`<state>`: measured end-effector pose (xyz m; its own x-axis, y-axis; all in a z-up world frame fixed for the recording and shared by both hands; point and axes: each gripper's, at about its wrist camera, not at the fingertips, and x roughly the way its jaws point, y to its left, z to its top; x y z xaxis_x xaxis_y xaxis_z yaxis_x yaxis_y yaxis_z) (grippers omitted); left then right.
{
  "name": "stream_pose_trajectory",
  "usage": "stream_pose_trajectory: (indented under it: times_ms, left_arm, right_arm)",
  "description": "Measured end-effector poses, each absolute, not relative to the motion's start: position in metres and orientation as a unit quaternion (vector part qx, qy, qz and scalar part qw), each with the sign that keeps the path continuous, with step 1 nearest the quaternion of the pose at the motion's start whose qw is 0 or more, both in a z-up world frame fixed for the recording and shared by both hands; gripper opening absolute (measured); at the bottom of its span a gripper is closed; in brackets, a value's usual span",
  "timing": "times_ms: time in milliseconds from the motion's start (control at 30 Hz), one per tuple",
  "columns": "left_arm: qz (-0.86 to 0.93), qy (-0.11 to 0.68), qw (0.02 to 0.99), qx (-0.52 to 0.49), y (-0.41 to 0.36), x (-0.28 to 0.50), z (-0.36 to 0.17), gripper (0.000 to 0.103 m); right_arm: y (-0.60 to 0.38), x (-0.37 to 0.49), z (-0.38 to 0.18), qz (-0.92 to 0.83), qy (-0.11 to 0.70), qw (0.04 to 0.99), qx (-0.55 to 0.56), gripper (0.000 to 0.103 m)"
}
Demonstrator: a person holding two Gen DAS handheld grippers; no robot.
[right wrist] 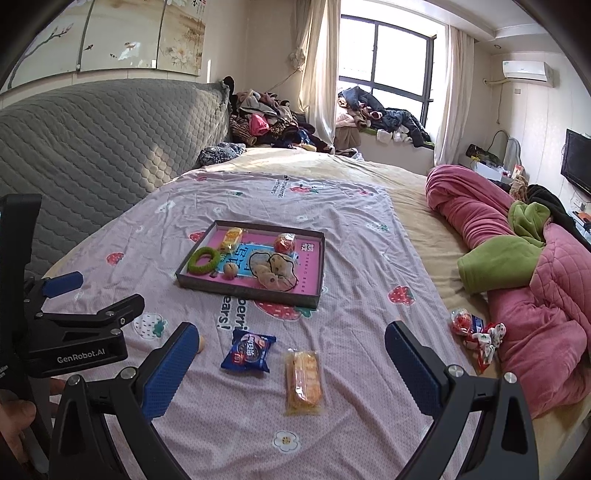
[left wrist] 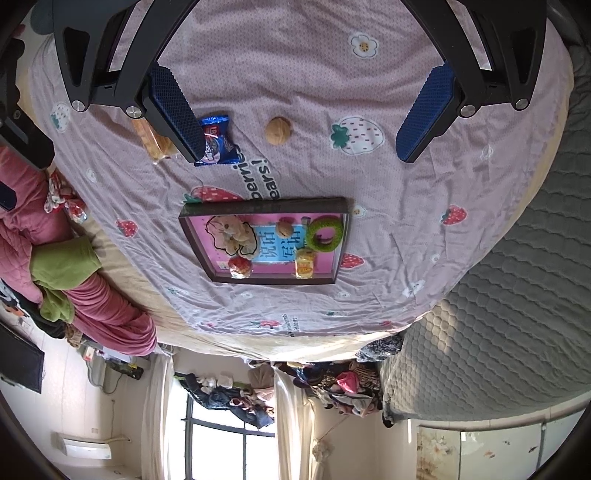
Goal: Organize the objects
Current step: 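Move the left tool toward the walnut while the right tool approaches the orange cake packet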
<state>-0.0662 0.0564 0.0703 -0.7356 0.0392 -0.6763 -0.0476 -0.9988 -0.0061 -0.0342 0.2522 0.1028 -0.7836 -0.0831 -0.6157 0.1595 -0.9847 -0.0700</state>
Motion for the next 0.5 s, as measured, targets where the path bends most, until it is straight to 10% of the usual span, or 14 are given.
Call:
stream_pose_trajectory:
  times_ms: [500]
  left_arm:
    - [0.924,0.007,0.031,-0.38,0.057,-0.061,0.039,0.103]
  right_arm:
    - [0.26,-0.03,0.075,-0.936,0.059,0.061,0.343,0.102]
